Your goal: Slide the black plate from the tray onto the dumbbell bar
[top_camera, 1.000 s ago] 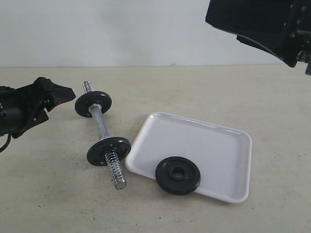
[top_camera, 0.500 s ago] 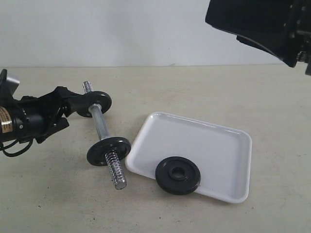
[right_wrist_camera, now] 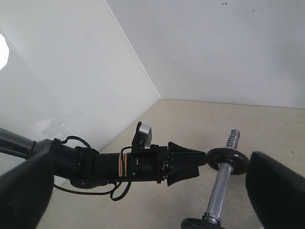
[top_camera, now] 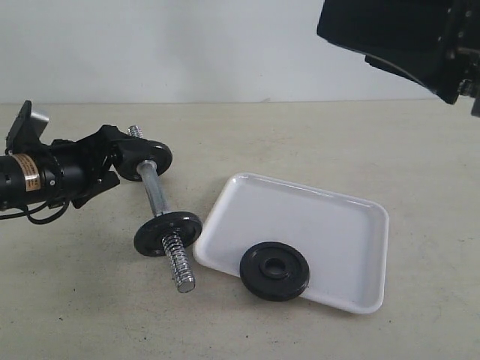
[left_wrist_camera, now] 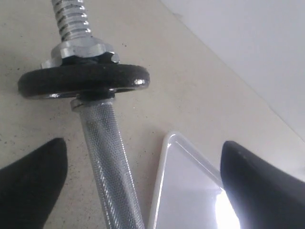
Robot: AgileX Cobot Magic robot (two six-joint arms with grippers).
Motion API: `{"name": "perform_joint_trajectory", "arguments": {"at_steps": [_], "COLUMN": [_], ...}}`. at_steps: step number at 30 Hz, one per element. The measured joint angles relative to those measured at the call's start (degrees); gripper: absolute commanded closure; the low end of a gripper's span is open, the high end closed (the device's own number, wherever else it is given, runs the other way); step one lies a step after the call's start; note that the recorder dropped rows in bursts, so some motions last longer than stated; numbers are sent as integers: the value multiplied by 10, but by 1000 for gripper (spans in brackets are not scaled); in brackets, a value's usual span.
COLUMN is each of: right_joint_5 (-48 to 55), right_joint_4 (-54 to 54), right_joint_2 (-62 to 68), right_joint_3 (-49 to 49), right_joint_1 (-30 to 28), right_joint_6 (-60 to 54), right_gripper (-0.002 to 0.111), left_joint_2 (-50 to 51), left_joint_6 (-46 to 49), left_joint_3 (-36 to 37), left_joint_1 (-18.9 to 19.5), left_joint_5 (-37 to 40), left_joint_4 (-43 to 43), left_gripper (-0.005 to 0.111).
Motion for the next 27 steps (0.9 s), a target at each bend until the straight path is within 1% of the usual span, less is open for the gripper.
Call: {"name": "perform_joint_trajectory", "arguments": {"at_steps": [6,16,22,27], "right_joint_5": [0,-3,-8,-8], "right_joint_4": [-2,-2,-8,-11], "right_joint_2": [0,0,0,0], "right_joint_3": [0,0,0,0], "right_joint_1": [0,0,0,0], "right_joint_6": [0,-2,-2,-2], "right_gripper": [3,3,3,3], "left_joint_2": [17,38,38,38], "left_joint_6": [0,0,0,0], "left_joint_3": [-17,-21,-22,-22], "left_joint_1": [0,0,0,0], "left_joint_5": [0,8,26,26], "left_joint_4": [1,1,13,34], "left_gripper": [26,26,26,26]}}
